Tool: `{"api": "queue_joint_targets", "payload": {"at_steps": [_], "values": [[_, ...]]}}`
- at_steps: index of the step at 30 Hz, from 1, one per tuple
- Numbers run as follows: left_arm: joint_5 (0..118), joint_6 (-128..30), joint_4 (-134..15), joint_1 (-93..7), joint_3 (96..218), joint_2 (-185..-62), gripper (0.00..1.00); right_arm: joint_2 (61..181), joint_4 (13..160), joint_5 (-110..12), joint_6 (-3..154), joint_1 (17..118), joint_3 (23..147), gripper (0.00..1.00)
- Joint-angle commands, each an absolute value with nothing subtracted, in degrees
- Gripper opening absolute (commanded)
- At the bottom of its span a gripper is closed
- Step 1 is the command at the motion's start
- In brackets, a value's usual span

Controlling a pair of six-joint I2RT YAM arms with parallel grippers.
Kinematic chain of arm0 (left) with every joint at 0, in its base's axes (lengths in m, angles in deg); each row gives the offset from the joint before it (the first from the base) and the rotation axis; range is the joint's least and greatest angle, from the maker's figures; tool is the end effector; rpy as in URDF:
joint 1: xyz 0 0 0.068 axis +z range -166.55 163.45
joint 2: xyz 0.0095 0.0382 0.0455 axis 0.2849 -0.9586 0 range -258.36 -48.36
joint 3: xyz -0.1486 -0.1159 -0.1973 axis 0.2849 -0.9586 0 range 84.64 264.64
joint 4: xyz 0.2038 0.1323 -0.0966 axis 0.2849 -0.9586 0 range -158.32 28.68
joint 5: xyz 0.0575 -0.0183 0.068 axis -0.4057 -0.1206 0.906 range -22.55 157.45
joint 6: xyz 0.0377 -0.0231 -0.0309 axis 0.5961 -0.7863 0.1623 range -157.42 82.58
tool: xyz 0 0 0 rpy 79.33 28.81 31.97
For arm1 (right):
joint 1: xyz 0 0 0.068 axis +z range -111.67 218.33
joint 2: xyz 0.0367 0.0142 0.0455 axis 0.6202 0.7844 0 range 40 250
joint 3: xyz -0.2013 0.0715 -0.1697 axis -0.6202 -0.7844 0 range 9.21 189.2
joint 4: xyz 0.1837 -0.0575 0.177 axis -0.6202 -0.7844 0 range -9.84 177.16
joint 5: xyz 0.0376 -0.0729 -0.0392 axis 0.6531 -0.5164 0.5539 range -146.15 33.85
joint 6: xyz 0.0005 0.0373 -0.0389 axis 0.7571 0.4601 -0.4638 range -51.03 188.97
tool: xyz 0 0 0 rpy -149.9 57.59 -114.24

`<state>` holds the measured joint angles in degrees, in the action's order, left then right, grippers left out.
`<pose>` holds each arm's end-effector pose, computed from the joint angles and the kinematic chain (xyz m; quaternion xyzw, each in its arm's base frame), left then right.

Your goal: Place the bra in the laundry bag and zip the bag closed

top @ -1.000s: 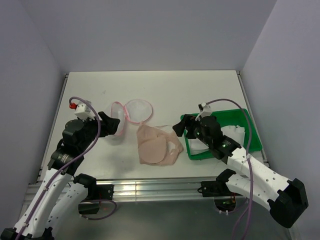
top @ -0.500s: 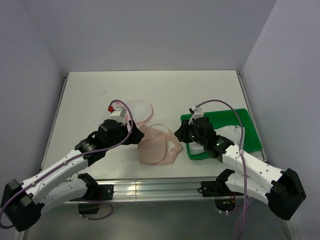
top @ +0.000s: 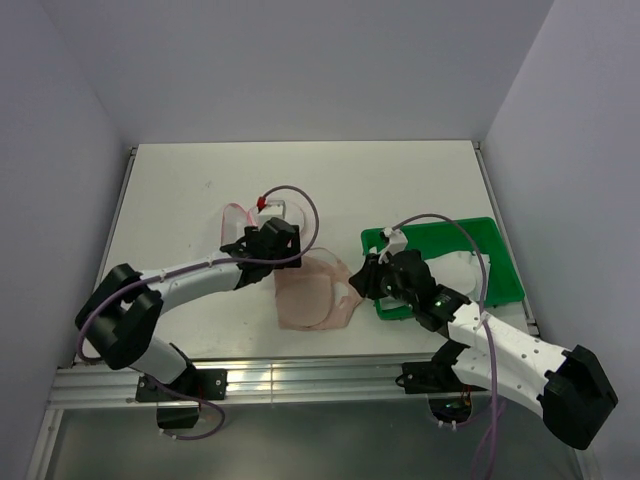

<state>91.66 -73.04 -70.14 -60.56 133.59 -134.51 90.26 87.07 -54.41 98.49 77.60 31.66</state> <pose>0.2315 -0.2032 0.2000 -0.0119 0.9099 -0.0851 0.4058 0.1485 0.1230 0.2040 -0.0805 0.8528 0.3021 0.4183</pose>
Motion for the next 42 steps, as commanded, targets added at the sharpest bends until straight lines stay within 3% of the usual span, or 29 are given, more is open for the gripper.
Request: {"api": "queue_joint_targets", "payload": {"at_steps": [1,6,9,13,17,26,39,42], "values": [[90.93,-71.17,-65.99,-60.67,137.37,-137.12,0.83,88.26,91.56,-52.38,99.02,78.32,30.39,0.33],[88.11,-71.44,-63.35,-60.58,137.38,-139.15,0.73,88.34,93.14,-52.46,99.29,78.5,30.03,0.33],[86.79,-71.53,-62.29,-60.58,136.32,-139.41,0.56,88.52,92.79,-53.16,99.11,78.5,31.0,0.34],[85.65,-71.61,-58.96,-60.58,133.08,-136.78,0.0,88.69,93.58,-53.69,99.73,78.5,32.23,0.39],[84.25,-71.35,-56.58,-60.58,130.09,-129.85,0.0,89.66,94.46,-52.9,98.59,78.59,34.25,0.5],[72.12,-68.37,-45.78,-60.58,117.96,-100.61,0.0,89.75,97.63,-42.8,91.04,78.5,41.98,0.8],[54.19,-64.5,-41.9,-60.58,116.72,-82.46,0.0,94.57,90.59,-18.49,79.16,78.59,62.11,0.94],[53.49,-64.41,-41.64,-60.58,117.24,-82.72,0.0,97.74,88.75,-18.87,79.43,80.6,63.61,0.95]]}}
